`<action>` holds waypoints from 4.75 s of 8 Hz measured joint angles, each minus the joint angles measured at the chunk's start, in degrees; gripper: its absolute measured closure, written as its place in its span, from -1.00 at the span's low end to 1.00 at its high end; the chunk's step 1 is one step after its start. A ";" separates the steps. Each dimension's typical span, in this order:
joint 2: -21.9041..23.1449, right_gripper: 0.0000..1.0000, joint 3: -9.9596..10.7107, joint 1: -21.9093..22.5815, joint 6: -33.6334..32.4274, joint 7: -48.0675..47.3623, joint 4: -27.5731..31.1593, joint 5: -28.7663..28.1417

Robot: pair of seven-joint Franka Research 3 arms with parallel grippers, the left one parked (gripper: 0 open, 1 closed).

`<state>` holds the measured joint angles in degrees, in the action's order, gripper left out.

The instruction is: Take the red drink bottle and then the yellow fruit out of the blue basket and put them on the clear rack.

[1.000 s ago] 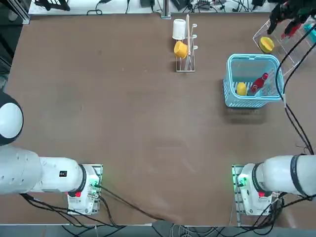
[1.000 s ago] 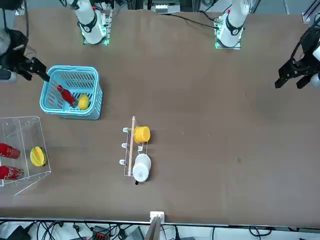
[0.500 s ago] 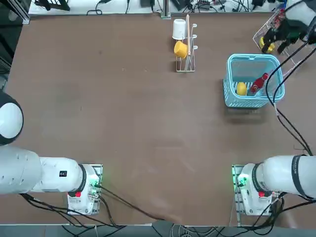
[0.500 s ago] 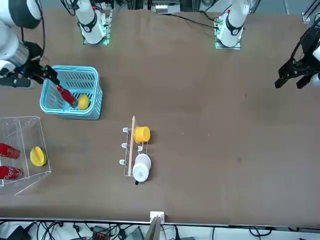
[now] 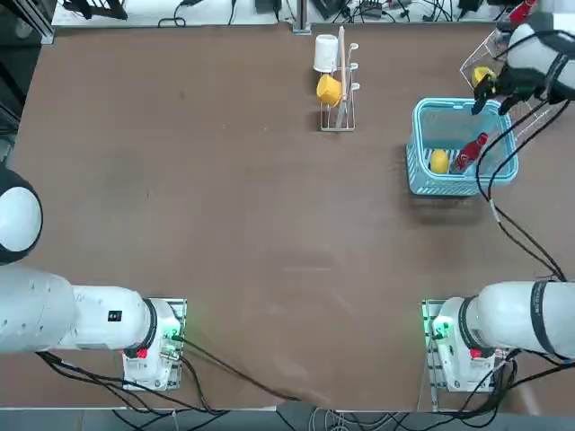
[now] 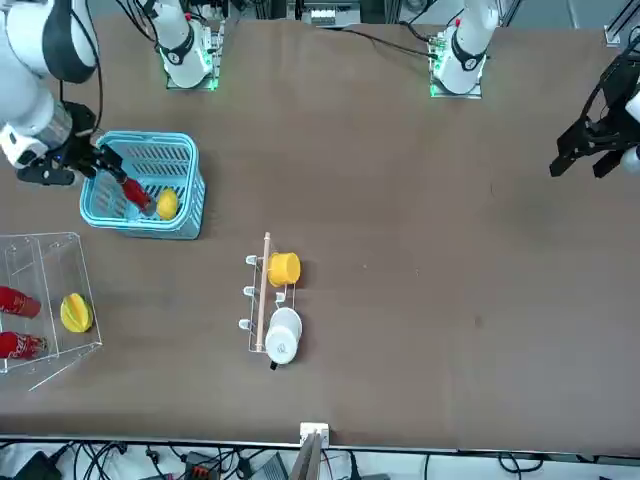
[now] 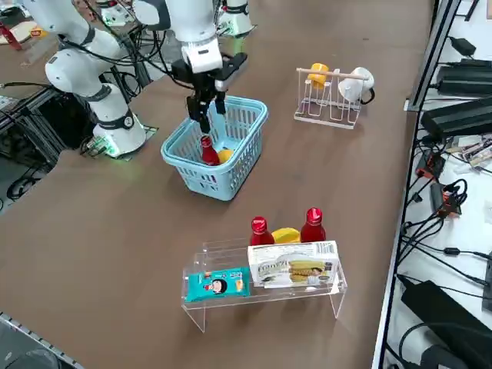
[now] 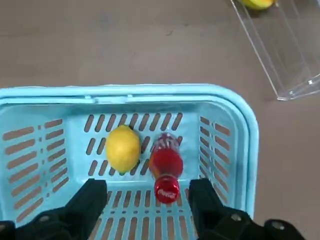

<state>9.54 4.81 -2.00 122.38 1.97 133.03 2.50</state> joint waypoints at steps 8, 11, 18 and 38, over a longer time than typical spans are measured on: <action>-5.04 -0.77 0.00 -1.78 4.47 0.07 3.52 0.00; -5.95 -0.64 -0.01 -1.78 4.36 0.12 3.52 0.00; -6.02 0.16 0.00 -1.88 3.10 0.10 3.49 0.05; -25.12 0.24 0.41 -14.94 -11.73 55.20 -43.03 15.13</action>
<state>-15.58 5.22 -16.94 110.65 57.18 89.99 17.63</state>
